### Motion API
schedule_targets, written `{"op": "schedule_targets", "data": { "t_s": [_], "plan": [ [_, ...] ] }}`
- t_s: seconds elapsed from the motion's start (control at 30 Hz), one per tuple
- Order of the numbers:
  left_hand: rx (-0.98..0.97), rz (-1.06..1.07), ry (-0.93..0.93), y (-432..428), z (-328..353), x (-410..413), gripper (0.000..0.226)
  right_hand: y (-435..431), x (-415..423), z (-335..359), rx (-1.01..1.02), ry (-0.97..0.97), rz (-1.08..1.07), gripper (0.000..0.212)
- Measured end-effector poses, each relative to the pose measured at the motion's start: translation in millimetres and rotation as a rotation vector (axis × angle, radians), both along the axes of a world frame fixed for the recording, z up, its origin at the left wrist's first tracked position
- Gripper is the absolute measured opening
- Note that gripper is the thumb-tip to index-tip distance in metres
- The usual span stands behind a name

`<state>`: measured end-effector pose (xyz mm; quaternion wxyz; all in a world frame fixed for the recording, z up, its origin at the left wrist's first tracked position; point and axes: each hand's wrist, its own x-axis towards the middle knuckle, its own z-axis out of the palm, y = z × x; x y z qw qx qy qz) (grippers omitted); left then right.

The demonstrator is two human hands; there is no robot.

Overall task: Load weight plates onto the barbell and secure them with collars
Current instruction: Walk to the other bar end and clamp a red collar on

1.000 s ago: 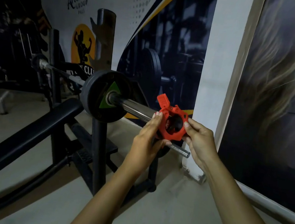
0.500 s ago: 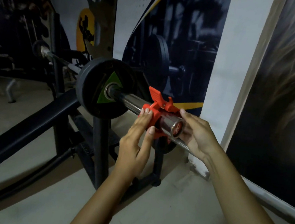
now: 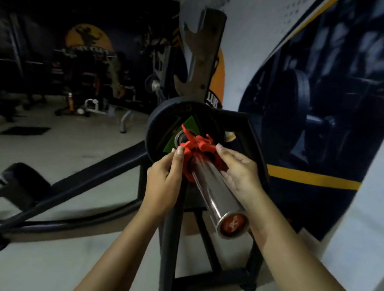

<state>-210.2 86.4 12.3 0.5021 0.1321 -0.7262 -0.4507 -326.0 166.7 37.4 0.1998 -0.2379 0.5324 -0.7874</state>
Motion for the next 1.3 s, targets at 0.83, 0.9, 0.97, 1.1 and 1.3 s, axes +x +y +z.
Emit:
{"op": "schedule_targets", "data": {
  "t_s": [0.83,0.9,0.97,1.1,1.3],
  "plan": [
    [-0.467,0.322,-0.41,-120.6,-4.6,-33.9,0.091,-97.4,-21.4,48.7,0.836,0.569,-0.04,0.128],
    [-0.454,0.315,-0.387,-121.1,-6.5,-36.0,0.093,-100.6,-18.7,51.0,0.911,0.617,-0.057,0.13],
    [-0.455,0.303,-0.379,-120.8,-6.5,-36.5,0.093,-103.2,-17.8,52.8,0.954,0.646,-0.071,0.13],
    [-0.453,0.255,-0.336,-121.7,-1.5,-34.8,0.092,-101.9,-21.4,51.2,0.861,0.607,-0.077,0.124],
    [-0.348,0.148,-0.282,-115.0,2.5,-36.1,0.1,-93.3,-34.2,47.3,0.556,0.431,-0.076,0.066]
  ]
}}
